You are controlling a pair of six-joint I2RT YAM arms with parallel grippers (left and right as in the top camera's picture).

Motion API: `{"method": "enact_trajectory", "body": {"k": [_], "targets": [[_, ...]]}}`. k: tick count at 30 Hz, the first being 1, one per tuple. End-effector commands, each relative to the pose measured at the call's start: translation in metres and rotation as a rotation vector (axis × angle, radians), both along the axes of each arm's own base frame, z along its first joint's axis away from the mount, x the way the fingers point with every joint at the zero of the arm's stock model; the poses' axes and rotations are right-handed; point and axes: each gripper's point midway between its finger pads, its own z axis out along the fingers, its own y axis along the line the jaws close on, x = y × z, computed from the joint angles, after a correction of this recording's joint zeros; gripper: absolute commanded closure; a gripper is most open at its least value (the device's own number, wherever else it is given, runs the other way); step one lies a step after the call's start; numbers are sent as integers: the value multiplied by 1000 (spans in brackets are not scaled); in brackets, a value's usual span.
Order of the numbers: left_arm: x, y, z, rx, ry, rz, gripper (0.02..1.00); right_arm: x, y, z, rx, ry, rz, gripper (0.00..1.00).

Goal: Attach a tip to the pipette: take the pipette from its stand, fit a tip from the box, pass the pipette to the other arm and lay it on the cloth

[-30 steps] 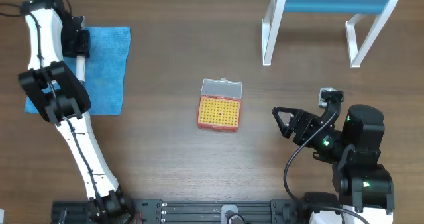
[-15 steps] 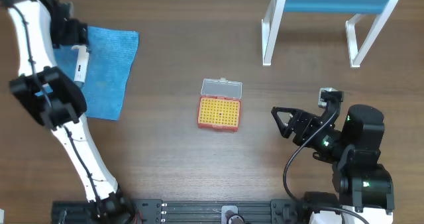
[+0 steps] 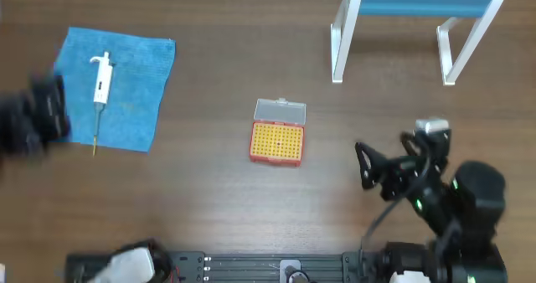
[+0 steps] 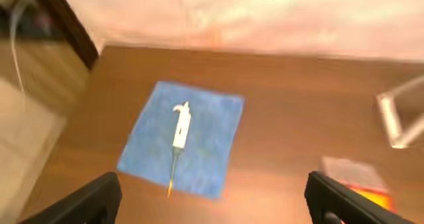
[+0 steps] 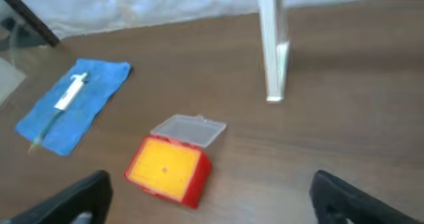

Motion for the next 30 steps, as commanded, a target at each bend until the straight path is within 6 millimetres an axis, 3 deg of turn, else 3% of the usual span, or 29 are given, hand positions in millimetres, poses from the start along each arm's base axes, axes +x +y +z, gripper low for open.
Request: {"method": "enact_trajectory", "body": {"k": [1, 5, 8, 12, 15, 26, 27, 28, 30], "targets": [[-62, -41, -51, -141, 47, -55, 121, -48, -28, 44, -213, -215, -137, 25], [-94, -86, -108, -325, 113, -188, 121, -92, -22, 35, -211, -270, -134, 25], [-107, -90, -147, -352, 174, -180, 123, -114, -21, 36, -213, -312, -139, 25], [-109, -91, -177, -386, 252, -168, 121, -117, -21, 21, -211, -237, -133, 25], [-109, -90, -182, -387, 266, -161, 121, -121, -20, 7, -209, -173, -127, 25], [-112, -95, -181, -378, 272, -213, 121, -121, -20, 7, -209, -174, -127, 25], [-116, -97, -182, -354, 274, -252, 123, -121, -20, 7, -209, -174, -127, 25], [-113, -78, -180, -213, 233, -230, 121, -121, -20, 7, -209, -174, -127, 25], [-107, -81, -162, -167, 104, -291, 121, -121, -20, 7, -209, -174, -127, 25]]}}
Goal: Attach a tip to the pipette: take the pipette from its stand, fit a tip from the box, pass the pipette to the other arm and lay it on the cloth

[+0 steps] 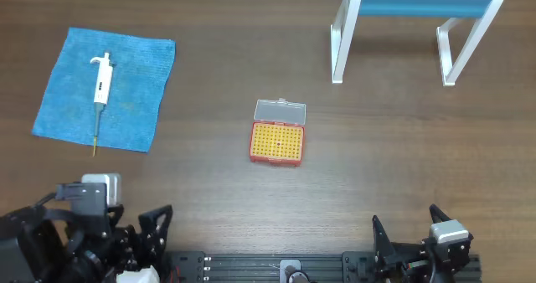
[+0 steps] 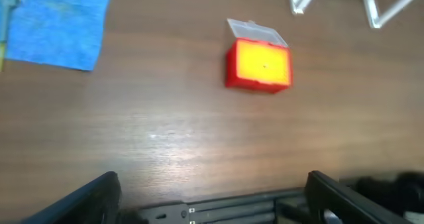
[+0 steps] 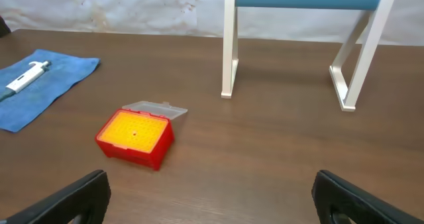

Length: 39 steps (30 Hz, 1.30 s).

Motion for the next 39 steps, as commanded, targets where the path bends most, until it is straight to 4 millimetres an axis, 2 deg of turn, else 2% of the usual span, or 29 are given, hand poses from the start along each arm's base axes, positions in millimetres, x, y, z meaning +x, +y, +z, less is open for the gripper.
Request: {"method": "enact_trajectory", "body": {"k": [1, 2, 3, 5, 6, 11, 14, 17, 19, 24, 25, 28, 39], "targets": [[11, 11, 31, 162, -287, -59, 121, 0, -2, 3, -13, -10, -9, 25], [23, 11, 59, 189, -483, -64, 119, 0, -2, 3, -13, -10, -9, 25], [29, 10, 74, 196, -593, -70, 121, 0, -2, 3, -13, -10, -9, 25], [43, 7, 98, 205, -832, -76, 121, 0, -2, 3, -13, -10, -9, 25], [51, 6, 97, 209, -912, -73, 121, 0, -2, 3, -13, -10, -9, 25], [120, 8, 41, 225, -1133, -50, 121, 0, -2, 3, -13, -10, -9, 25], [135, 8, 7, 232, -1232, -40, 121, 0, -2, 3, -13, -10, -9, 25], [137, 8, -32, 231, -1220, -42, 121, 0, -2, 3, -13, -10, -9, 25], [136, 9, -48, 232, -1220, -40, 121, 0, -2, 3, -13, -10, -9, 25], [150, 22, -108, 247, -952, 9, 123, 0, -2, 3, -13, -10, -9, 25], [150, 27, -133, 210, -837, 49, 121, 0, -2, 3, -13, -10, -9, 25], [152, 46, -138, 226, -800, 165, 121, 0, -2, 3, -13, -10, -9, 25], [152, 45, -138, 191, -796, 178, 119, 0, -2, 3, -13, -10, -9, 25]]}}
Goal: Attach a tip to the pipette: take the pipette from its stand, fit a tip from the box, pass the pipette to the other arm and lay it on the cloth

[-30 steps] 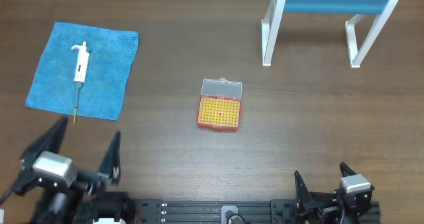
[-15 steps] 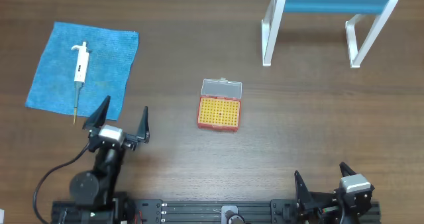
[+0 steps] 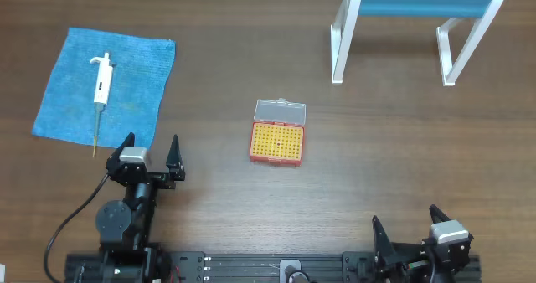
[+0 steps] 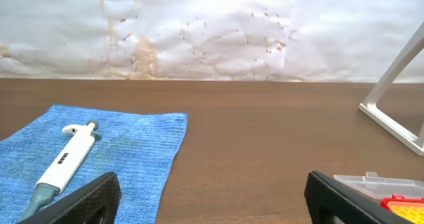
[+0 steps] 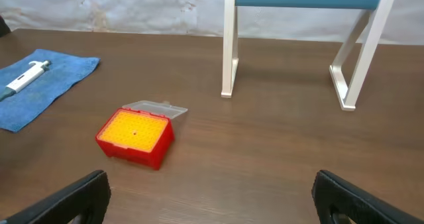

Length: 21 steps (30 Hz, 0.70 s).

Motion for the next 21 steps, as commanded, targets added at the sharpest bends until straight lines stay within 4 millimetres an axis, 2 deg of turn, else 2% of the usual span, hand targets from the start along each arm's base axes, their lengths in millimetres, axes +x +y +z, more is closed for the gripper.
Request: {"method": "enact_trajectory", "body": {"k": [1, 19, 21], "targets": [[0, 3, -1, -14, 4, 21, 119, 0, -2, 3, -13, -12, -9, 25], [0, 3, -2, -14, 4, 20, 119, 1, -2, 4, -14, -15, -11, 25], [0, 3, -2, -14, 4, 21, 121, 15, -13, 25, -66, -124, -56, 25]]}}
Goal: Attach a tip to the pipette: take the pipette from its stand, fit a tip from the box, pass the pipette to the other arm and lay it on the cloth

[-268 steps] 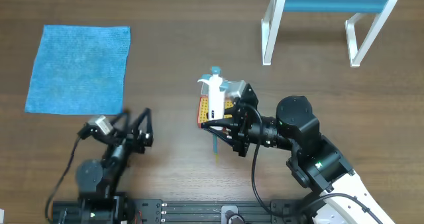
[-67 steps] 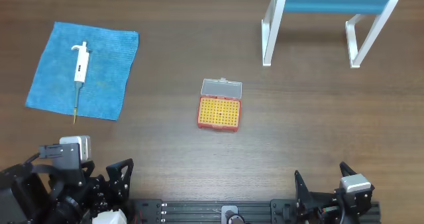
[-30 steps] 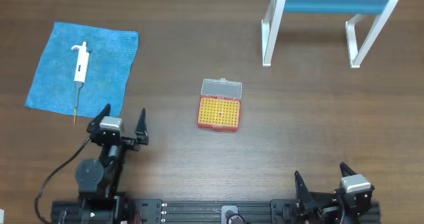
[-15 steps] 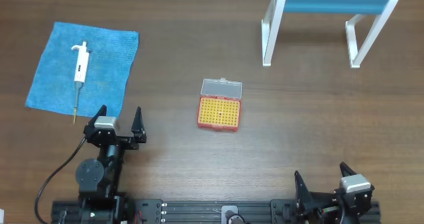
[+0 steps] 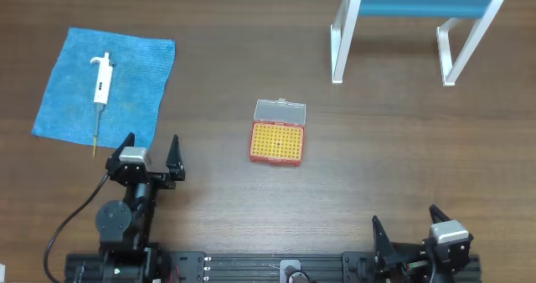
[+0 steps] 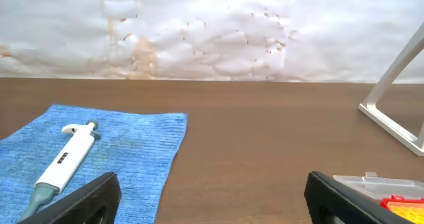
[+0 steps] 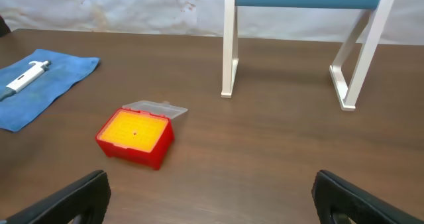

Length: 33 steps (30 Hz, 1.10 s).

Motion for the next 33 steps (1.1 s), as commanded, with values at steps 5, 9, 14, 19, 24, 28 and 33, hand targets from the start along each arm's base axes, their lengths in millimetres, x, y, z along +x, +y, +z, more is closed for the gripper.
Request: {"method": "enact_trajectory", "body": {"k": [5, 9, 14, 19, 24, 28, 33], "targets": [[0, 3, -2, -11, 4, 20, 119, 79, -28, 56, -219, -425, -104, 25], [0, 3, -2, -11, 4, 20, 121, 133, -26, 2, -216, -504, -71, 25], [0, 3, -2, -11, 4, 20, 119, 157, -26, -68, -212, -472, -54, 25], [0, 3, -2, -11, 4, 20, 121, 158, -30, -115, -182, -274, -62, 25], [0, 3, -2, -11, 4, 20, 119, 158, -30, -114, -182, -275, -64, 25], [0, 3, -2, -11, 4, 20, 119, 158, -30, -114, -182, -275, -64, 25], [0, 3, -2, -11, 4, 20, 121, 158, -30, -114, -182, -275, -64, 25]]}}
